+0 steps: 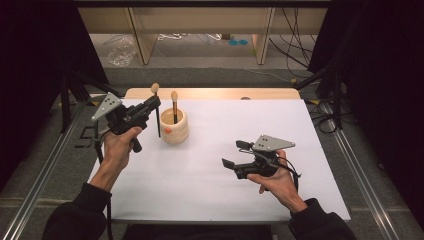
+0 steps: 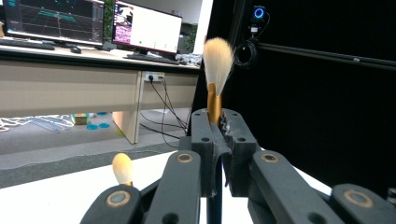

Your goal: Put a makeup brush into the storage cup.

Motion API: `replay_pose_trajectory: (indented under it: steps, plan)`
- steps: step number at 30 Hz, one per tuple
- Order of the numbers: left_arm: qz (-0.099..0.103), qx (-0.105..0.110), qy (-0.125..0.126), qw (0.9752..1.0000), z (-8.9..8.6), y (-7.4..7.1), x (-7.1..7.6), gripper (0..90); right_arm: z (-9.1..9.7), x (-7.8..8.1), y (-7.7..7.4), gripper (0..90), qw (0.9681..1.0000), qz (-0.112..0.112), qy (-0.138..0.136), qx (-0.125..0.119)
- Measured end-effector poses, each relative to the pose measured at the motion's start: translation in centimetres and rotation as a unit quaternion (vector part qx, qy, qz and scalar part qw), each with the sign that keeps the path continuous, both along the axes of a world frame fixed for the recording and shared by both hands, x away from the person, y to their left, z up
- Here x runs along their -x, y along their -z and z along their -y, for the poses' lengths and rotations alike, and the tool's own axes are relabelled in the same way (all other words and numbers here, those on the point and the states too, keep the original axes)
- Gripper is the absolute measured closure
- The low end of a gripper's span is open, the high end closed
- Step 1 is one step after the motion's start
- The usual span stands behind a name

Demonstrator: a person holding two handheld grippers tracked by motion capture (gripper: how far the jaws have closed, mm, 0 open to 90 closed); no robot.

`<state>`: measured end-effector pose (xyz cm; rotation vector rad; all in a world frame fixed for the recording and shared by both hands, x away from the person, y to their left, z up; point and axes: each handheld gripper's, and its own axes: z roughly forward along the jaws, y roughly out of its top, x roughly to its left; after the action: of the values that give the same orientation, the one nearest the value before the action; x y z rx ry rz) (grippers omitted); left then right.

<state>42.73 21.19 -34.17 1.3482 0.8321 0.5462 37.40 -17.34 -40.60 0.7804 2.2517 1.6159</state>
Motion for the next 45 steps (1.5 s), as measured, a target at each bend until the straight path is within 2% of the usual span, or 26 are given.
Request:
replay_pose_trajectory:
  steps: [1,3,5,17,21,23,29,32,37,39,40,45]
  plan:
    - [0.001,0.0,-0.001,1.0,-0.1,0.0,-0.1,84.5,-0.1,0.0,0.1,20.6,1.0,-0.001,-0.004,-0.004]
    - [0.001,0.005,-0.004,1.0,-0.1,-0.1,-0.4,84.5,0.1,0.0,0.1,20.6,1.0,0.006,-0.001,0.003]
    - [0.003,0.005,-0.006,1.0,-0.2,-0.2,-0.7,84.5,0.1,0.1,0.1,20.7,1.0,0.0,-0.002,0.002]
    - [0.007,0.001,-0.016,0.9999,-0.2,-0.2,-1.5,84.5,0.3,0.3,0.3,20.2,1.0,-0.004,-0.002,-0.002]
    - [0.006,0.002,-0.02,0.9998,-0.3,-0.1,-1.9,84.5,0.4,0.4,0.4,20.2,0.9999,0.0,0.001,-0.012]
    - [0.005,0.003,-0.023,0.9997,-0.4,-0.1,-2.0,84.6,0.6,0.4,0.4,20.2,0.9999,0.008,0.007,-0.009]
    - [0.006,0.005,-0.025,0.9997,-0.5,0.0,-2.3,84.5,0.7,0.5,0.6,20.2,0.9998,0.012,0.01,-0.01]
    - [0.006,0.005,-0.026,0.9996,-0.5,0.1,-2.5,84.5,0.7,0.6,0.6,20.2,0.9999,0.005,0.006,-0.008]
    - [0.006,0.007,-0.028,0.9996,-0.5,0.2,-2.9,84.5,0.7,0.6,0.7,20.2,1.0,0.005,0.004,-0.005]
    - [0.004,0.006,-0.029,0.9995,-0.4,0.3,-3.0,84.5,0.6,0.6,0.8,20.2,0.9999,0.006,0.002,-0.012]
    - [0.004,0.006,-0.028,0.9996,-0.4,0.3,-3.1,84.5,0.6,0.6,0.7,20.2,1.0,0.005,0.004,-0.006]
    - [0.004,0.002,-0.031,0.9995,-0.2,0.1,-3.5,84.5,0.6,0.6,0.8,20.2,1.0,0.004,0.003,-0.005]
